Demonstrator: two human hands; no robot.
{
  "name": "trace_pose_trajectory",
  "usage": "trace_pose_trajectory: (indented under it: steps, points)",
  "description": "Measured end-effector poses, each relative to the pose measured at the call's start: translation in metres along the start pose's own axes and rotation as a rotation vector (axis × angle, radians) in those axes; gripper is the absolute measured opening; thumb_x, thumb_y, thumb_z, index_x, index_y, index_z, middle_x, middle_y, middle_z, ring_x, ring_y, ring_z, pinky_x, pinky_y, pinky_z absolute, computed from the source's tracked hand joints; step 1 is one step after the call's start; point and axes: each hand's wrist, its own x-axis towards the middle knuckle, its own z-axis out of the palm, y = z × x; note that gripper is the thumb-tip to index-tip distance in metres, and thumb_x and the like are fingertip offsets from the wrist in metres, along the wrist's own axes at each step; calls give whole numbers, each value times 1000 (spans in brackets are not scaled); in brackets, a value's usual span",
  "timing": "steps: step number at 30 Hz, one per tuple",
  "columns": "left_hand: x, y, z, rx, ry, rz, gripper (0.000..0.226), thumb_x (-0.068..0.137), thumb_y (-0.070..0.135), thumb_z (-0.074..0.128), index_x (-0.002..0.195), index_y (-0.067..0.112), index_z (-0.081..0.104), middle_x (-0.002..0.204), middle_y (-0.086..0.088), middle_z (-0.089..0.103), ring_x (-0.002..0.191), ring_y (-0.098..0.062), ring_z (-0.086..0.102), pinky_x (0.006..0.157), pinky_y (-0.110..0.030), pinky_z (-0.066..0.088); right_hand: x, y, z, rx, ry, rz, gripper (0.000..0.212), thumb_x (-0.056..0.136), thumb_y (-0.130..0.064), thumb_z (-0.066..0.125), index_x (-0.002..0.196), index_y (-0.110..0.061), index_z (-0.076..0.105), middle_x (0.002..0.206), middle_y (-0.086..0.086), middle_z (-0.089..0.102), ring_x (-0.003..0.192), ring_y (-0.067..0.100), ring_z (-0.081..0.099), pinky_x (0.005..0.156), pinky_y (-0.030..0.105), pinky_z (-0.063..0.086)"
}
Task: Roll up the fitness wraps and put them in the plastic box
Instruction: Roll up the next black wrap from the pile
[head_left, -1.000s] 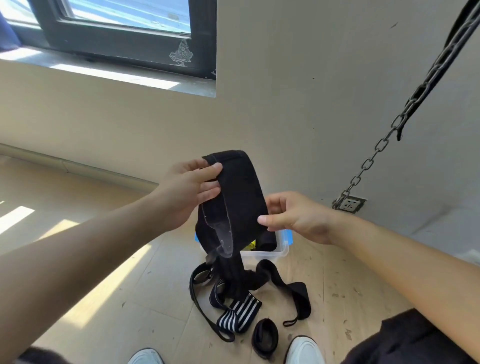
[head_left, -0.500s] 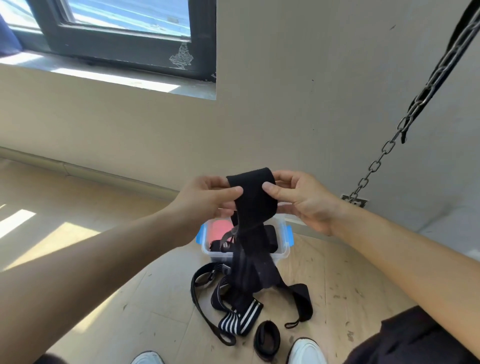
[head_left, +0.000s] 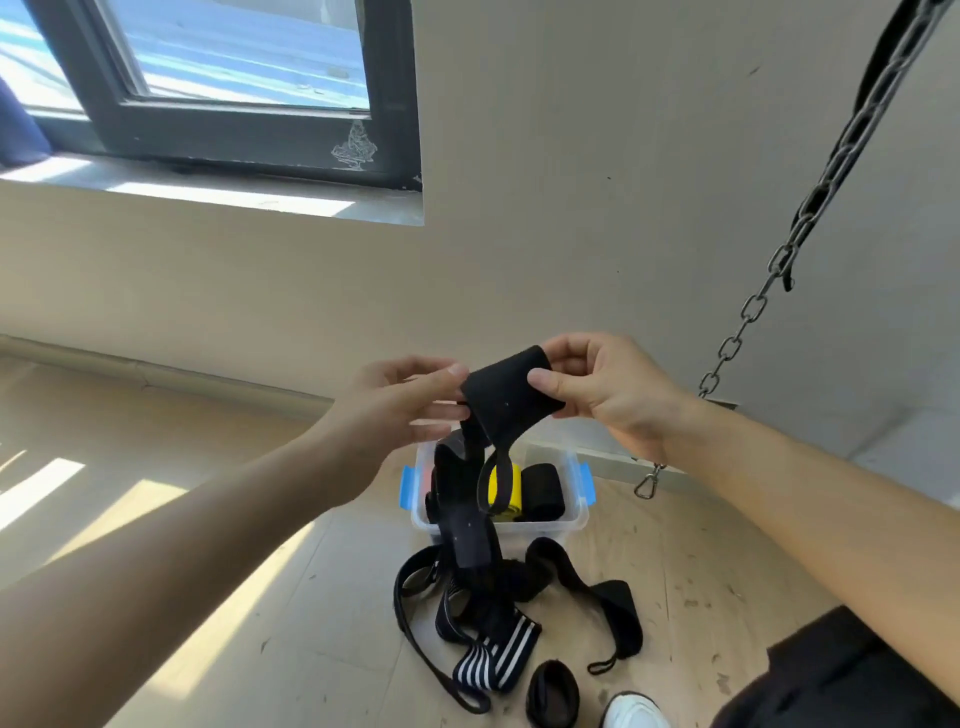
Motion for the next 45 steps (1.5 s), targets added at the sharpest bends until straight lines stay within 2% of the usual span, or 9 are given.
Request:
trace_pose_trajectory:
  steps: [4, 8, 13, 19, 24, 30, 35, 39, 45]
  points:
    - [-7, 5, 8, 150, -48, 108, 39, 87, 13, 78, 123, 20, 66, 99, -7, 79, 92, -21, 75, 79, -29, 56, 3, -14, 9, 128, 35, 21, 11, 91, -6, 71, 101, -6, 69, 95, 12, 75, 86, 18, 72, 66, 29, 58]
    - [-13, 19, 8, 228, 57, 178, 43, 79, 8, 86, 117, 20, 71, 90, -6, 78, 74, -11, 72, 62, -18, 52, 5, -26, 15, 273, 95, 86, 12, 88, -4, 73, 98, -3, 68, 93, 12, 73, 79, 15, 73, 63, 24, 58]
    - [-8, 32, -5, 536, 167, 392, 31, 77, 16, 89, 105, 25, 77, 67, 17, 64, 65, 0, 58, 65, -18, 48, 3, -39, 22, 409, 57, 172, 23, 86, -5, 73, 106, 6, 68, 95, 15, 74, 80, 20, 76, 64, 24, 60]
    - [-7, 45, -13, 579, 239, 653, 13, 87, 15, 79, 100, 20, 77, 97, 7, 68, 91, -7, 67, 75, -14, 52, 10, -65, 19, 306, -9, 125, 29, 82, -21, 77, 97, 3, 73, 84, 12, 75, 74, 20, 74, 63, 23, 59]
    - [3, 42, -20, 299, 187, 536, 6, 96, 11, 68, 99, 9, 72, 89, -9, 75, 88, -22, 74, 82, -39, 63, 26, -61, 24, -118, 119, -125, 58, 66, -57, 79, 98, -9, 69, 93, 7, 74, 86, 19, 70, 77, 32, 58]
    - [10, 33, -19, 152, 177, 442, 8, 96, 12, 68, 100, 6, 72, 87, -10, 76, 82, -23, 76, 70, -36, 64, 22, -44, 38, 38, -90, -251, 26, 92, -9, 70, 117, -7, 67, 101, 14, 77, 97, 28, 74, 86, 34, 61]
    - [14, 28, -20, 177, 194, 447, 8, 94, 11, 70, 101, 9, 72, 86, -8, 77, 78, -19, 75, 63, -36, 63, 24, -40, 41, 171, -84, -187, 25, 96, -6, 64, 120, -7, 65, 102, 19, 76, 98, 39, 72, 85, 48, 60]
    - [16, 23, -23, 214, 106, 335, 12, 97, 16, 68, 108, 16, 73, 92, -10, 76, 80, -23, 73, 70, -46, 63, 26, -31, 39, 233, -87, -152, 19, 96, 2, 60, 111, -6, 68, 103, 21, 75, 91, 31, 72, 78, 38, 61]
    - [18, 19, -23, 135, -63, 123, 41, 99, 50, 56, 113, 18, 77, 108, -17, 75, 95, -25, 72, 81, -35, 59, 26, -18, 38, 181, -77, -165, 19, 95, 5, 60, 110, -3, 68, 102, 21, 75, 99, 38, 71, 87, 46, 60]
